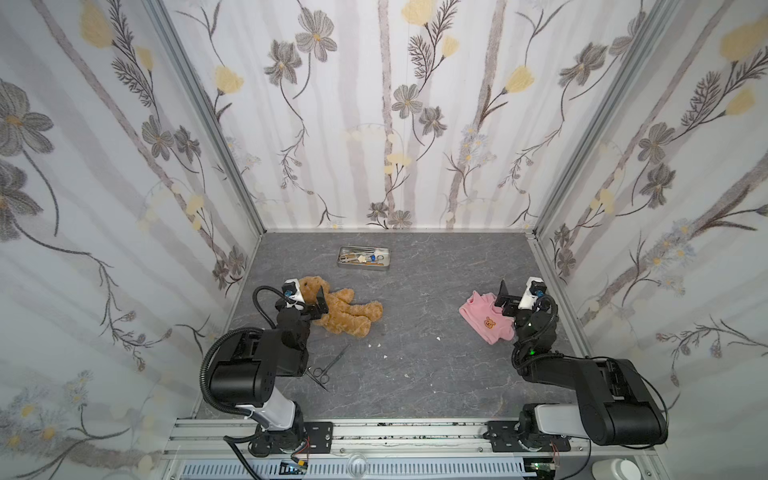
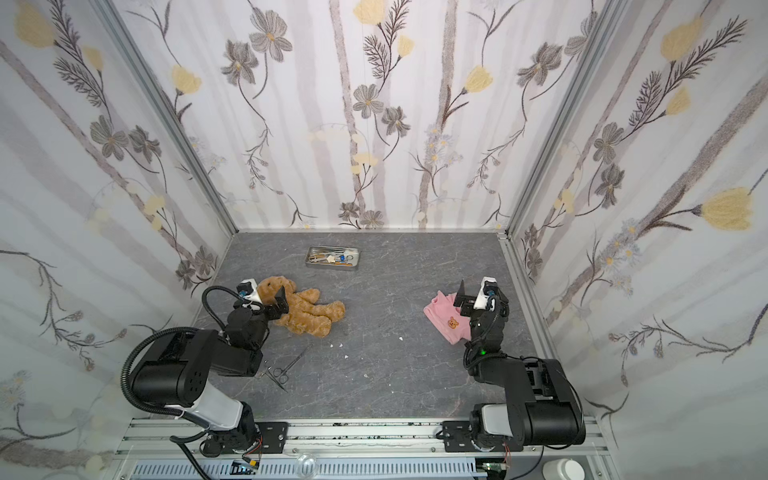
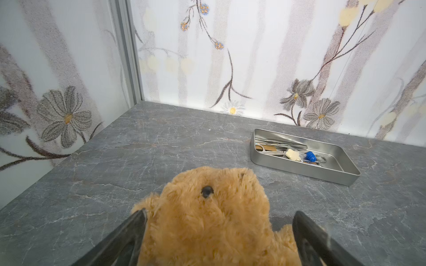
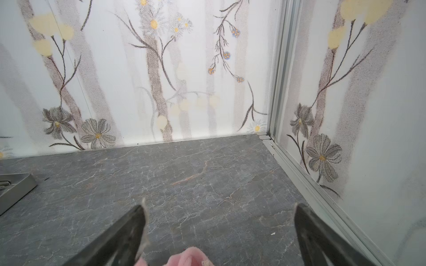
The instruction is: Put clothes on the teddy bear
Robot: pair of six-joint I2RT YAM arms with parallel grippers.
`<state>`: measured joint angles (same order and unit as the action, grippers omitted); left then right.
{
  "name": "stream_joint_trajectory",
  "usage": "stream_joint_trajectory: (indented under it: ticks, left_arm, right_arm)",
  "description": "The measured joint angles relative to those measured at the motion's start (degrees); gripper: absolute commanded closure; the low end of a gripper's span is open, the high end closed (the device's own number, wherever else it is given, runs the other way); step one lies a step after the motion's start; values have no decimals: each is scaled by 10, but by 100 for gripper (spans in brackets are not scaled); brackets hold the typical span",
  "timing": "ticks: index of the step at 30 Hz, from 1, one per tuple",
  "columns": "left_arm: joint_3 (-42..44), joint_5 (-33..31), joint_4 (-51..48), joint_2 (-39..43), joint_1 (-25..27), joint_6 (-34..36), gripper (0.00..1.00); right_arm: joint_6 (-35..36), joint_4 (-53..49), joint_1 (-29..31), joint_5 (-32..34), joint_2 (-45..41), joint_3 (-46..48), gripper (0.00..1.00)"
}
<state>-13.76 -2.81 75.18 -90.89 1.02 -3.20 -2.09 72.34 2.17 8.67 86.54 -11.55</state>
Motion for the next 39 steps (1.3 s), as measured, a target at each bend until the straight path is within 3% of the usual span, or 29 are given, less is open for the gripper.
stream_joint_trajectory:
  ticks: [28,31,34,39]
  left_arm:
    - [0,-4,-2,4,0,-1,0]
    - [13,-45,-20,56,-2,-16,0]
    - [21,-97,-55,147,-4,-36,0]
    - [-25,-121,-188,291,-9,-106,0]
  right_arm:
    - [0,0,0,-8,0,0,0]
    - [0,-11,3,-3,-33,10,0]
    - [-5,-63,6,24,-116,-4,0]
    - [-111,-216,8,85,-226,-69,6]
